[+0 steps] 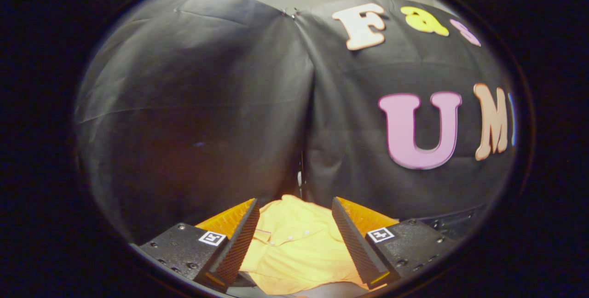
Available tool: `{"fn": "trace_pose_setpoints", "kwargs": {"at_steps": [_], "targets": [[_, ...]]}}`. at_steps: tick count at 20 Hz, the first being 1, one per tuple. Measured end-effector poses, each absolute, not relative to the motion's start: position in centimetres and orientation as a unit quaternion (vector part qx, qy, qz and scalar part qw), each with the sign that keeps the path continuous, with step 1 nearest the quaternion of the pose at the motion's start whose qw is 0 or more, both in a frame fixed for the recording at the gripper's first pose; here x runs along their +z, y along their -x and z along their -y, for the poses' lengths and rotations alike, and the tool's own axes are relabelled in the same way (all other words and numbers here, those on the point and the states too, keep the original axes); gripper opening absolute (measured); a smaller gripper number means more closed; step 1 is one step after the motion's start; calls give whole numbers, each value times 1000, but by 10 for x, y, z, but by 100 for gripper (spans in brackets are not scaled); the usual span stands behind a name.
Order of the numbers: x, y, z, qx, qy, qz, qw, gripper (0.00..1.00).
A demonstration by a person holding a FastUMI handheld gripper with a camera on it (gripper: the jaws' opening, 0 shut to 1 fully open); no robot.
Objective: Put the clothes into the washing machine and then close the washing machine lid.
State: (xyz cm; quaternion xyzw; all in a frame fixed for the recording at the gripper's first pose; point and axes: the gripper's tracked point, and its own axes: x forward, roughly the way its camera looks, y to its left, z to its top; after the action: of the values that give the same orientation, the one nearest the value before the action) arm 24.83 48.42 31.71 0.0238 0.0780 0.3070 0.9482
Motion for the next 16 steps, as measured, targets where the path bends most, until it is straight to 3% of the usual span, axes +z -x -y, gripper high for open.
{"fn": "trace_pose_setpoints", "kwargs": {"at_steps": [5,16], "targets": [[263,-268,-505,299,3,-176,938,97],[227,-287,-526,299,32,-227,926,97]]}}
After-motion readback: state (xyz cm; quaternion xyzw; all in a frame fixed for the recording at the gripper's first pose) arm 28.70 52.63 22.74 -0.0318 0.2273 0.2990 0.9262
